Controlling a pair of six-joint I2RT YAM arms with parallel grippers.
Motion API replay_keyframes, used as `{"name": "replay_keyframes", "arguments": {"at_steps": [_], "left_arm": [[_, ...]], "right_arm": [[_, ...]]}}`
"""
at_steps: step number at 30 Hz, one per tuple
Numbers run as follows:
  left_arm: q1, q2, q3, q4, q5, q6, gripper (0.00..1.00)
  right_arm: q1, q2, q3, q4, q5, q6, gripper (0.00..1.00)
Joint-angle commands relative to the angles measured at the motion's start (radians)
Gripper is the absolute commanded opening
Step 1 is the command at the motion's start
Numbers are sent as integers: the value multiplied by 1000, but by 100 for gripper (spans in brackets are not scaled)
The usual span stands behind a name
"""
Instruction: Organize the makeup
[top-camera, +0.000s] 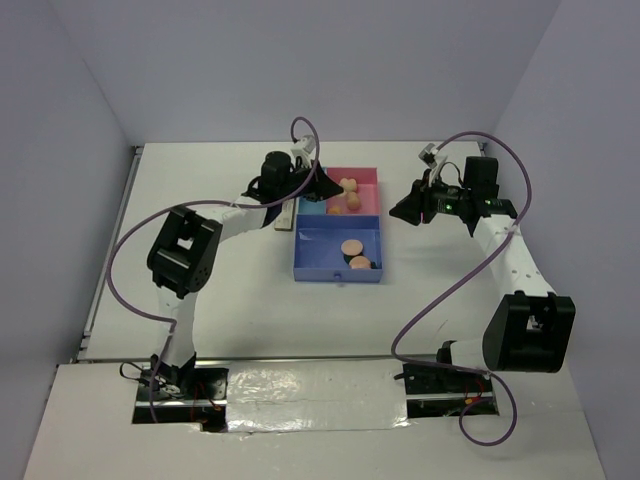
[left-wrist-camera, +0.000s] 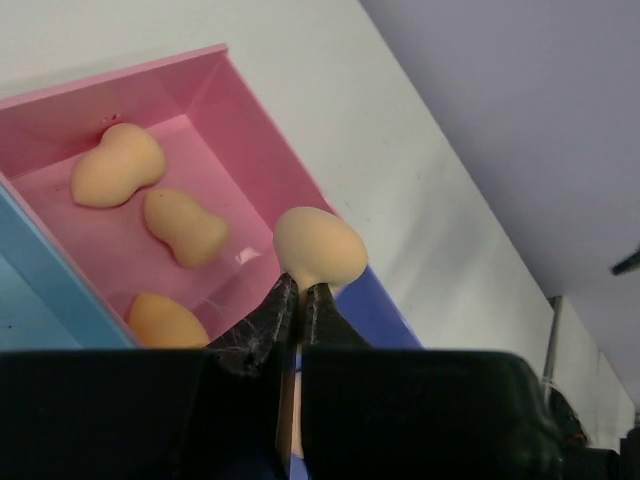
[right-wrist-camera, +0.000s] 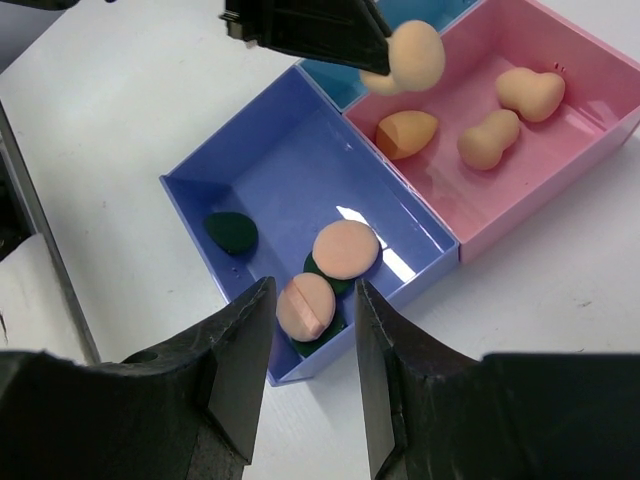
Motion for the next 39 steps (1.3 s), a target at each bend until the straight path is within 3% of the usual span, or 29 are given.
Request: {"name": "replay_keyframes", "arguments": {"at_steps": [1,9,12,18,25,26,27,30,39], "left_arm": [[-3,40,74,-75,-51,59,13],[-16,97,180,-215,-88,119,31],[-16,104,195,-238,-97,131,43],[-17,106,217,-252,-102,137,50],[-19,81,235,-241,-97,131,52],[-19,78,240,-258,-100,137,57],[-19,75,244,-266,-108,144,70],[-19,63,253,-292,-122,171,85],[-19,-12,249,-309,-143,205,76]], "right_arm": [[-6,-41,-14,49,-18,12,45],[-6,-38,-13,46,-15,9,46],[-6,-41,-14,46,-12,9,46],[-6,-41,-13,43,-7,7,46],[-6,-43,-11,39,-5,1,47],[-6,-44,-11,41,-4,1,47],[-6,-47,-16,41,-1,0,48],[-6,-52,-19,44,5,0,50],[-6,-74,-37,58,8,0,51]]}}
